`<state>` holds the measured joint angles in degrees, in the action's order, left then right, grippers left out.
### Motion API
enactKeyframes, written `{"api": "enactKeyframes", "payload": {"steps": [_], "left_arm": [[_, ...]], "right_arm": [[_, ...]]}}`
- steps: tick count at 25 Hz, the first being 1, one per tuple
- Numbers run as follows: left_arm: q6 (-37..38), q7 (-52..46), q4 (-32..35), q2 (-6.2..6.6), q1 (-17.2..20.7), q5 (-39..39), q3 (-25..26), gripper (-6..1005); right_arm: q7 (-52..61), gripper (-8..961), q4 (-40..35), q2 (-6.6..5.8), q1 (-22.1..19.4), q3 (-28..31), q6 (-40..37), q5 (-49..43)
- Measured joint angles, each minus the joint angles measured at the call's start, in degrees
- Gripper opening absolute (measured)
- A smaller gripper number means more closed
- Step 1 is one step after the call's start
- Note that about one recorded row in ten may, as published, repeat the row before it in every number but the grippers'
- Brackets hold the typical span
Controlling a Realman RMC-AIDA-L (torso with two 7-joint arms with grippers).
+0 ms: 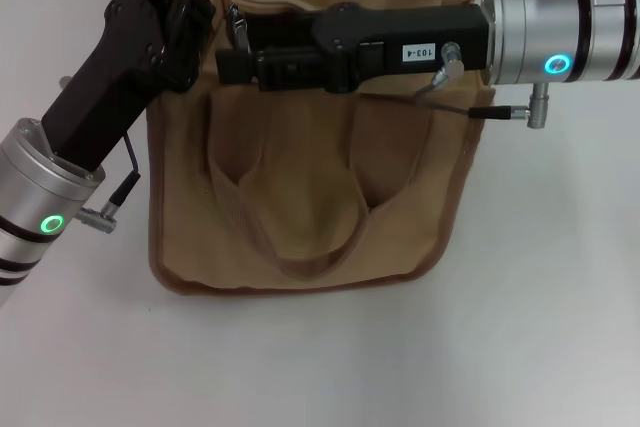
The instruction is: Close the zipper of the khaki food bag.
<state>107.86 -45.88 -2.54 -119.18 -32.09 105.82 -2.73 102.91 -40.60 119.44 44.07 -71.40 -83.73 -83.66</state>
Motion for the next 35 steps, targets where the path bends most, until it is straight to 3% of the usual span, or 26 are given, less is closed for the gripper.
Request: {"api": "enactKeyframes", "payload": {"steps": [14, 25, 28, 35], "left_arm": [[-0.1, 0.0, 0.0, 0.0, 0.0, 0.0, 0.0, 22], [-0.1, 0.0, -0.2, 0.0, 0.1, 0.0, 0.0, 22], [0.1, 0.0, -0.3, 0.0, 0.2, 0.0, 0.0, 22], [0.3, 0.0, -0.3, 0.0, 0.4, 0.0, -0.2, 22]], "right_arm": [[0.0, 657, 0.2, 0.0, 0.2, 0.0, 0.2, -0.1], [-1.1, 423, 0.8, 0.0, 0.0, 0.0, -0.2, 0.0], [-1.1, 208, 1.2, 0.0, 0.4, -0.1, 0.2, 0.0], [-1.1, 4, 1.8, 0.06, 0.7, 0.0, 0.2, 0.7]]}}
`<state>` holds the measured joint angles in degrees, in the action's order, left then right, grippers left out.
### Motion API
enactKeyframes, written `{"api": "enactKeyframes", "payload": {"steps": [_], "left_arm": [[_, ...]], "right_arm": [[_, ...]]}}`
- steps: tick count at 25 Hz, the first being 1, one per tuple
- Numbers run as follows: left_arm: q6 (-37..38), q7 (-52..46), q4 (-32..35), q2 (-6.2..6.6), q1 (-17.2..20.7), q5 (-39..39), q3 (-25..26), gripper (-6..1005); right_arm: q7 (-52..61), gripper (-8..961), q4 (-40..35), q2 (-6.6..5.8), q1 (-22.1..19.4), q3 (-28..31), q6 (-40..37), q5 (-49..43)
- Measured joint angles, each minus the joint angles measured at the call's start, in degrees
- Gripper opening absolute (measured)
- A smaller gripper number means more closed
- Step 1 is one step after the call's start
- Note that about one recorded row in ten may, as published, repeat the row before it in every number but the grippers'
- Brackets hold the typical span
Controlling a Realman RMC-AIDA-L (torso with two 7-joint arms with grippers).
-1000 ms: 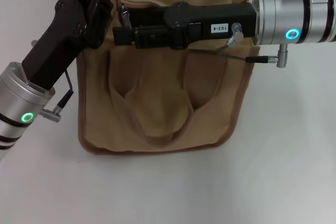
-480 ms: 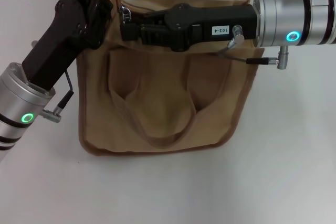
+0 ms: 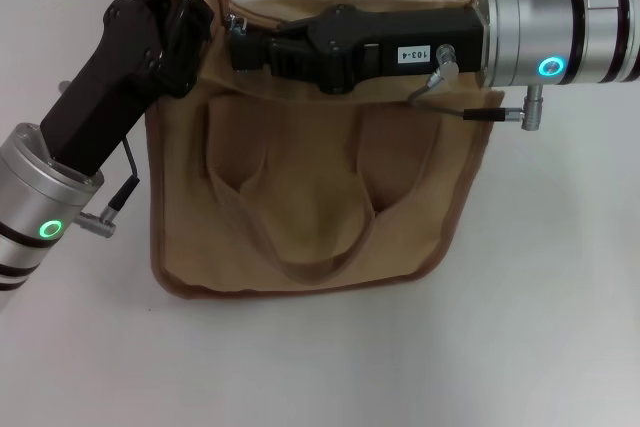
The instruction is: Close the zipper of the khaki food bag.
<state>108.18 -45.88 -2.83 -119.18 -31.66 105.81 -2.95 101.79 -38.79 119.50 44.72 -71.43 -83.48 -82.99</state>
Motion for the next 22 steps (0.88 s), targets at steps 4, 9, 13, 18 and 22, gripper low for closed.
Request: {"api": "enactKeyframes", "payload": {"steps": [4, 9, 13, 18, 22], "left_arm": [[0.1, 0.0, -0.1, 0.0, 0.2, 0.0, 0.0, 23], [0.1, 0.0, -0.1, 0.0, 0.7, 0.0, 0.0, 23], [0.2, 0.0, -0.1, 0.0, 1.2, 0.0, 0.2, 22], [0.3, 0.0, 0.1, 0.05, 1.6, -0.1, 0.3, 22], [0.3, 0.0, 0.3, 0.13, 1.9, -0.3, 0.3, 22]], "right_arm": [[0.0, 0, 0.1, 0.02, -0.3, 0.3, -0.4, 0.0], [-0.3, 0, 0.1, -0.16, -0.9, 0.5, -1.5, 0.0], [-0.3, 0, 0.1, -0.3, -1.6, 0.5, -2.2, -0.1], [-0.3, 1, 0.1, -0.43, -2.1, 0.6, -2.5, -0.3], [-0.3, 1, 0.1, -0.85, -2.8, 1.0, -2.3, -0.4]]}}
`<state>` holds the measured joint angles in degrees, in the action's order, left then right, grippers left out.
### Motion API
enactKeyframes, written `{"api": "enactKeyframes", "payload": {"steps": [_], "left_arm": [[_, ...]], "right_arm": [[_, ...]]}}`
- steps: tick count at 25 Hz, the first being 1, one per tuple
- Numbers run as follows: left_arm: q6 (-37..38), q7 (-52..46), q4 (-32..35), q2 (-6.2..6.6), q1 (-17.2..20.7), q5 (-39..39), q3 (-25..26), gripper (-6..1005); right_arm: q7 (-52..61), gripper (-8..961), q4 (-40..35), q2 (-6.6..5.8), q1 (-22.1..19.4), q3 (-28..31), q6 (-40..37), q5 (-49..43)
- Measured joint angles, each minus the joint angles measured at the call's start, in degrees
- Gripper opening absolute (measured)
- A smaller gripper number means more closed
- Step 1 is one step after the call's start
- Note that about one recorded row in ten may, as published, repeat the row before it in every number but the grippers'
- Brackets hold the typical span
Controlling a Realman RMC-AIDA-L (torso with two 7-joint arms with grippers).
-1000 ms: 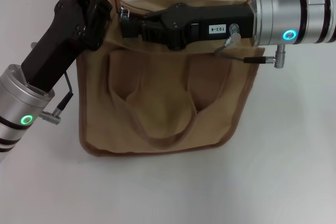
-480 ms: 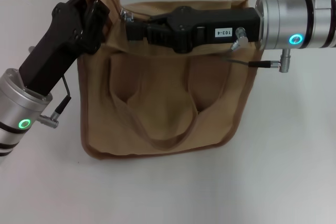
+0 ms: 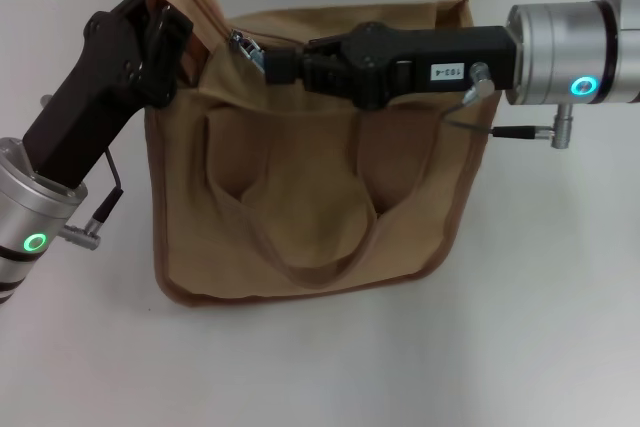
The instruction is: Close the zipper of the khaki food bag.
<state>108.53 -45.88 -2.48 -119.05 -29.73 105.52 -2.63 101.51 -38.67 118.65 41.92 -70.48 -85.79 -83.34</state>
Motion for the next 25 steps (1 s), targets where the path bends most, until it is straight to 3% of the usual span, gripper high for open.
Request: {"api": "enactKeyframes", "payload": {"steps": [15, 25], "left_arm": [[0.0, 0.0, 0.7, 0.31, 2.6, -0.2, 3.6, 24], [-0.4, -0.2, 1.6, 0.4, 3.9, -0.2, 5.8, 26]], "right_arm": [[0.4, -1, 1.7, -2.6, -3.9, 5.1, -0.3, -0.5], [0.2, -3, 3.2, -4.63, -11.4, 11.8, -2.5, -1.0]]}}
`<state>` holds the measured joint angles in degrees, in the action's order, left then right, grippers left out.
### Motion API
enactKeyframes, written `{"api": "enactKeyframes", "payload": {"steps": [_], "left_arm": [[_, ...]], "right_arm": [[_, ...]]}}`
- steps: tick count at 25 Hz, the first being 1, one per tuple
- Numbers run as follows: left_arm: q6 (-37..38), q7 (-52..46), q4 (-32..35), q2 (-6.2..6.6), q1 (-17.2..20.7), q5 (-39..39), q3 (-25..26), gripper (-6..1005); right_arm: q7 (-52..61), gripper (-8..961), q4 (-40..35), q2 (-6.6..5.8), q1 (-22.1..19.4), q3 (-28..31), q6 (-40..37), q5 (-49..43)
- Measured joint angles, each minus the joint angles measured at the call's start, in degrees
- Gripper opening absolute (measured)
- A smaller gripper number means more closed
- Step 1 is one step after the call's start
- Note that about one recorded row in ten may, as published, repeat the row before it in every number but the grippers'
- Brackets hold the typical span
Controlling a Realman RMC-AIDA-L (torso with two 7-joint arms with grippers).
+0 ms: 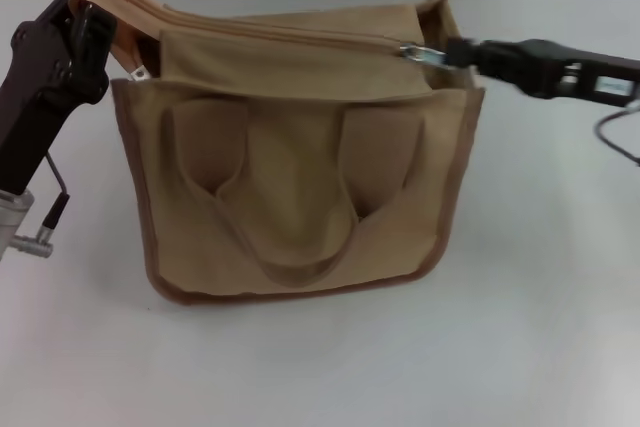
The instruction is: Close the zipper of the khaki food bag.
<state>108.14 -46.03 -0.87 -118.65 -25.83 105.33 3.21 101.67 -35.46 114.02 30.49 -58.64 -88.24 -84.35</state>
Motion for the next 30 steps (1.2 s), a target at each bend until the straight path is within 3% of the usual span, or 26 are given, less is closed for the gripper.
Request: {"api": "enactKeyframes", "payload": {"steps": [4, 10, 13, 16, 21, 23, 28, 30], "left_arm": [[-0.1, -0.1, 0.1, 0.01, 0.1, -0.1, 0.0, 27], [-0.6, 0.0, 0.1, -0.08, 0.1, 0.1, -0.2, 28], [-3.0, 0.1, 0.1, -0.08, 0.1, 0.7, -0.8, 28], [-5.3, 0.1, 1.3, -0.07, 0.0, 1.8, -1.2, 29], [-8.6, -3.2, 2.5, -0.06, -1.8, 1.7, -1.0, 30], [-9.3, -4.6, 2.7, -0.02, -2.2, 1.6, -0.2, 30], [-9.4, -4.5, 3.3, 0.05, -1.7, 1.5, 2.2, 269], [-9.5, -2.6, 7.3, 0.06, -0.9, 2.1, 1.8, 348]], "right_arm": [[-1.5, -4, 0.0, -0.35, -3.4, 6.4, -2.2, 0.0], [-8.1, 6, 0.2, 1.66, -7.8, 17.8, -7.6, 0.5], [-13.6, 23, 1.3, 3.44, -9.5, 20.7, -9.7, 0.5], [-17.0, 221, 2.4, 4.52, -9.9, 21.2, -10.0, 0.5], [-21.5, 430, 6.9, 4.93, -8.7, 21.0, -10.4, 0.6], [-21.8, 470, 7.4, 4.94, -8.5, 20.9, -10.4, 0.6], [-22.8, 571, 9.3, 5.04, -7.7, 20.7, -10.6, 0.6], [-22.9, 611, 9.5, 5.05, -7.7, 20.7, -10.6, 0.6]]}}
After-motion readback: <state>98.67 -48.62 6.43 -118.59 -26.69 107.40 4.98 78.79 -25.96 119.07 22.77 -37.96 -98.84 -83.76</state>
